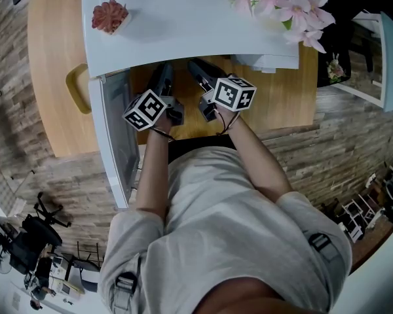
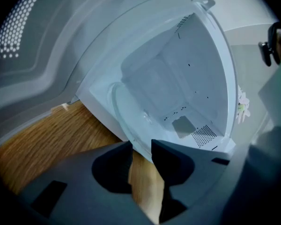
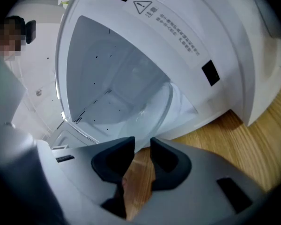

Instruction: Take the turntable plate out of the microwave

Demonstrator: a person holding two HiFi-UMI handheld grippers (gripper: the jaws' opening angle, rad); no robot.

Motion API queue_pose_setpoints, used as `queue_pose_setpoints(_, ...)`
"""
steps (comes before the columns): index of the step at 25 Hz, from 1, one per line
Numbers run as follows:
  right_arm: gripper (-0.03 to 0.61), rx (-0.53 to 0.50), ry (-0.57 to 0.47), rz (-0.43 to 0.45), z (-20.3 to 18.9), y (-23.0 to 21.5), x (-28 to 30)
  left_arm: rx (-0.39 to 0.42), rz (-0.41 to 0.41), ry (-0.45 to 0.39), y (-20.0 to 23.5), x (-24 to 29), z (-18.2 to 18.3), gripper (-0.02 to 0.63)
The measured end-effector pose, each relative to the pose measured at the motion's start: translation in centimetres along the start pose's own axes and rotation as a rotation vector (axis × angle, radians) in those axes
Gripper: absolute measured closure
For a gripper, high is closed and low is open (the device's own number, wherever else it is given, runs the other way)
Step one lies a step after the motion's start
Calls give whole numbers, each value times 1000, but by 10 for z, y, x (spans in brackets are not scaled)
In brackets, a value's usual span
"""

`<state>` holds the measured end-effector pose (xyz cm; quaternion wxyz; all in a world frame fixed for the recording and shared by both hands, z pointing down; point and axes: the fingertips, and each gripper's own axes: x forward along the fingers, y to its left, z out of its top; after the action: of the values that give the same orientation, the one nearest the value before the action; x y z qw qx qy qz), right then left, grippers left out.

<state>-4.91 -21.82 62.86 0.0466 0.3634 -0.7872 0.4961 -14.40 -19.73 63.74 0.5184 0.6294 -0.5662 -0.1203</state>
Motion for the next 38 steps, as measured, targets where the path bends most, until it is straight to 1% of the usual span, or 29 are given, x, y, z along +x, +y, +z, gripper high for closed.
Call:
queue_pose_setpoints(11,471,2,29,-21,-21,-3,-16,12,-10,26,0,-15,-18,477)
queue_pose_setpoints(15,463,5,40,-23,-24,-7,-15,19,-19,28,2,-16,-21,480)
queue_pose_setpoints(16,450,-1,40,-21,-23,-7,-15,19,-24,24,2,-16,-20,475)
queue_pose_setpoints(18,392,-7,35,-20,-19,-9,-14,1,-34,2,5,-15,-15,421)
queue_pose_setpoints(19,379,-4,28,-21,-16,-10,-14,-21,-39,-12,8,-14,-12,387)
queue_pose_setpoints(21,374,2,11,-24,-10,-13,-12,-61,-44,-32,14,-10,-6,365)
queue_pose_setpoints(22,374,3,6,-26,-7,-14,-11,-64,-42,-33,17,-7,-4,364)
queue_pose_setpoints(26,376,-3,8,-38,-2,-18,-2,-27,-24,-30,20,2,5,368)
queue_pose_setpoints(27,384,-2,10,-43,-1,-18,-1,-21,-21,-30,20,3,6,382)
queue_pose_setpoints(30,426,-3,16,-67,-1,-21,0,-9,-30,-24,17,3,5,465)
queue_pose_setpoints(32,433,-9,17,-65,-1,-20,-2,1,-33,-23,15,2,6,463)
queue_pose_setpoints(34,434,-14,11,-50,1,-17,-5,12,-58,-27,7,-1,6,471)
queue_pose_setpoints(38,428,-18,-2,-36,4,-13,-10,54,-79,-37,-5,-6,9,474)
